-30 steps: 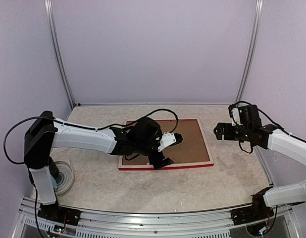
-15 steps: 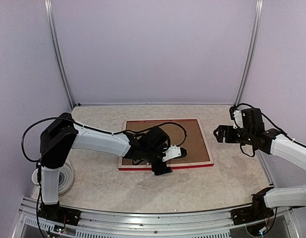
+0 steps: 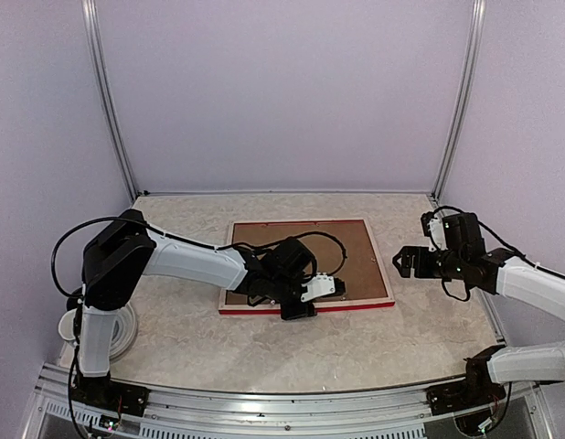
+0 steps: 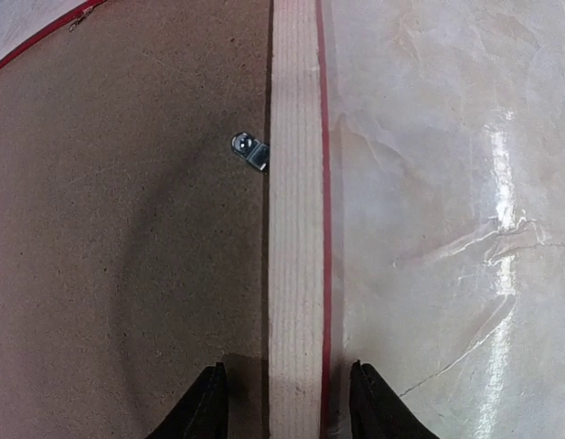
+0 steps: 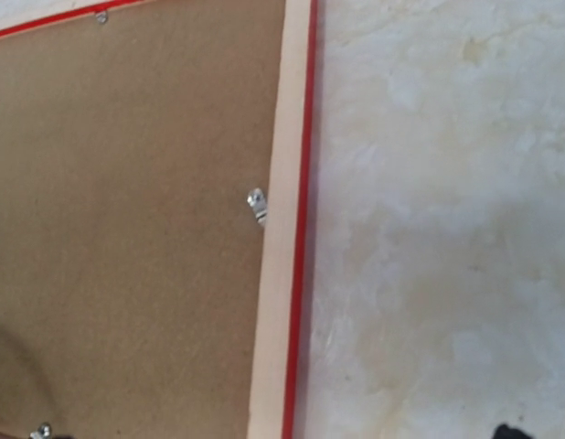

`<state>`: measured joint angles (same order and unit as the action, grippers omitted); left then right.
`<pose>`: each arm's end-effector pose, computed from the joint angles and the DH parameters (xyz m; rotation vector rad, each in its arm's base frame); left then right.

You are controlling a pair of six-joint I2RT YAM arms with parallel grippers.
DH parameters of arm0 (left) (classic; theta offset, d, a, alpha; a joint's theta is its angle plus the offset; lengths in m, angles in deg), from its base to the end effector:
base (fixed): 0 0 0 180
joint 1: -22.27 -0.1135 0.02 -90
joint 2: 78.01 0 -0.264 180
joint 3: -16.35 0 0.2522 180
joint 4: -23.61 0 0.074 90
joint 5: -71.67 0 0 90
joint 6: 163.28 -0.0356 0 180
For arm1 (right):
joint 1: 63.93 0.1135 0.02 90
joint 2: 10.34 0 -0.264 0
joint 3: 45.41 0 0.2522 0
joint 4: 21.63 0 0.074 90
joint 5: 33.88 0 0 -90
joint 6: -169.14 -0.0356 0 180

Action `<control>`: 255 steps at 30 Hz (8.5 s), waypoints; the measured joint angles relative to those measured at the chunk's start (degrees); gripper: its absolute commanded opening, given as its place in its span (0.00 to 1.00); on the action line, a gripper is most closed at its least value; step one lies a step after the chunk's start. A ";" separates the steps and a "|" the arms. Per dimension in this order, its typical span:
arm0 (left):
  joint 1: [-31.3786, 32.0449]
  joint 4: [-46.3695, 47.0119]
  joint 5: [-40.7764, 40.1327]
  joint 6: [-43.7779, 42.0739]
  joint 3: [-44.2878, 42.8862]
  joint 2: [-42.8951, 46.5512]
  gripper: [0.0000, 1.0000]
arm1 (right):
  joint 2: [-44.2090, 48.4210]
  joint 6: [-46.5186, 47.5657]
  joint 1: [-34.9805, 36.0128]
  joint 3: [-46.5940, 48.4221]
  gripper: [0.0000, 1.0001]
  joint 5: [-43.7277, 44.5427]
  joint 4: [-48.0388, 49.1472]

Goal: Put the photo into the frame
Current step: Pick up the photo frame from the center of the board, then pass from the left arm to the right, then pass from the right arm to the left, then turn over the photo frame.

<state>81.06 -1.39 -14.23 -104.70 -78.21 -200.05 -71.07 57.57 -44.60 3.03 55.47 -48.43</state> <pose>0.2313 -0.3866 0.1341 1.7971 1.7475 -0.2886 0.2097 0.0740 0.2210 0.0385 2.2828 0.3919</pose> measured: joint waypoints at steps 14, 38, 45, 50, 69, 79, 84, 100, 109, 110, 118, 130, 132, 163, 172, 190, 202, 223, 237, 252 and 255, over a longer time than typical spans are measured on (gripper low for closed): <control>-0.74 0.22 2.64 0.35 -0.66 -0.39 0.02 | -0.76 -1.95 0.00 -1.09 0.99 -3.65 1.53; -0.79 -8.81 4.72 1.62 -1.88 5.84 0.00 | -0.90 -16.06 -2.01 -9.73 0.98 -24.30 8.92; -0.57 -10.03 4.61 2.01 -1.88 6.29 0.00 | -0.87 -24.13 -3.39 -17.79 0.96 -31.34 18.99; -0.48 -10.19 4.50 2.01 -1.88 6.29 0.00 | -1.68 -30.77 -3.69 -22.14 0.93 -35.32 29.53; -0.24 -10.23 4.66 2.84 -1.86 7.43 0.00 | -23.04 -49.51 -4.92 -31.21 0.68 -39.67 77.07; -0.22 -10.21 4.37 3.32 -1.46 8.41 0.00 | -34.18 -56.02 -5.53 -31.61 0.40 -40.44 92.28; -0.20 -10.29 4.37 3.50 -1.11 8.81 0.00 | -41.99 -59.04 -5.55 -31.67 0.25 -41.00 100.10; 1.68 -9.07 0.87 3.04 0.66 9.60 0.59 | -47.43 -65.94 -5.53 -31.12 0.15 -44.17 101.98; 5.38 -3.04 -6.69 2.67 1.77 14.73 0.83 | -44.24 -66.86 -4.76 -31.71 0.15 -43.12 101.92; 6.16 -2.62 -8.07 2.62 2.27 14.91 0.84 | -43.87 -66.99 -4.55 -31.76 0.15 -42.82 101.90; 14.16 0.70 -22.99 1.29 9.46 15.08 0.81 | -39.69 -69.68 -1.81 -31.89 0.15 -40.11 101.46; 15.56 9.11 -42.97 -2.78 14.25 13.27 0.57 | -18.53 -67.95 0.44 -29.77 0.21 -37.05 78.09; 15.50 10.21 -44.70 -3.43 14.36 12.50 0.50 | -13.53 -66.51 0.44 -28.92 0.22 -36.30 71.60; 15.21 11.54 -49.92 -8.85 9.44 11.72 0.00 | 4.07 -53.62 0.55 -26.64 0.72 -29.51 43.85; 13.79 4.50 -47.52 -7.78 0.79 13.27 0.00 | 18.73 -45.27 0.55 -23.98 0.86 -23.23 28.55; 10.25 -9.94 -39.32 0.02 -11.28 15.41 0.00 | 24.04 -32.35 0.55 -16.39 0.87 -15.98 15.10; 9.31 -12.17 -37.46 1.92 -12.39 16.68 0.00 | 22.08 -30.36 0.55 -16.39 0.90 -15.85 14.58; 5.60 -19.30 -25.24 11.80 -17.92 21.81 0.00 | 20.17 -27.26 0.55 -14.60 0.91 -15.50 14.10; 0.11 -22.34 -18.03 18.32 -20.87 23.28 0.00 | 19.96 -27.06 0.55 -14.58 0.91 -15.10 13.75; -6.38 -24.09 -7.56 22.14 -21.94 25.03 0.00 | 19.10 -26.88 0.55 -14.58 0.91 -15.08 13.75; -6.43 -24.63 -5.35 22.34 -22.51 25.03 0.00 | 18.97 -26.86 0.55 -14.58 0.91 -15.04 13.75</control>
<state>74.63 -26.03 -19.58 -82.36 -100.72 -175.02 -52.09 30.71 -44.05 -11.55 40.43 -34.69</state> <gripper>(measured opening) 0.212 0.909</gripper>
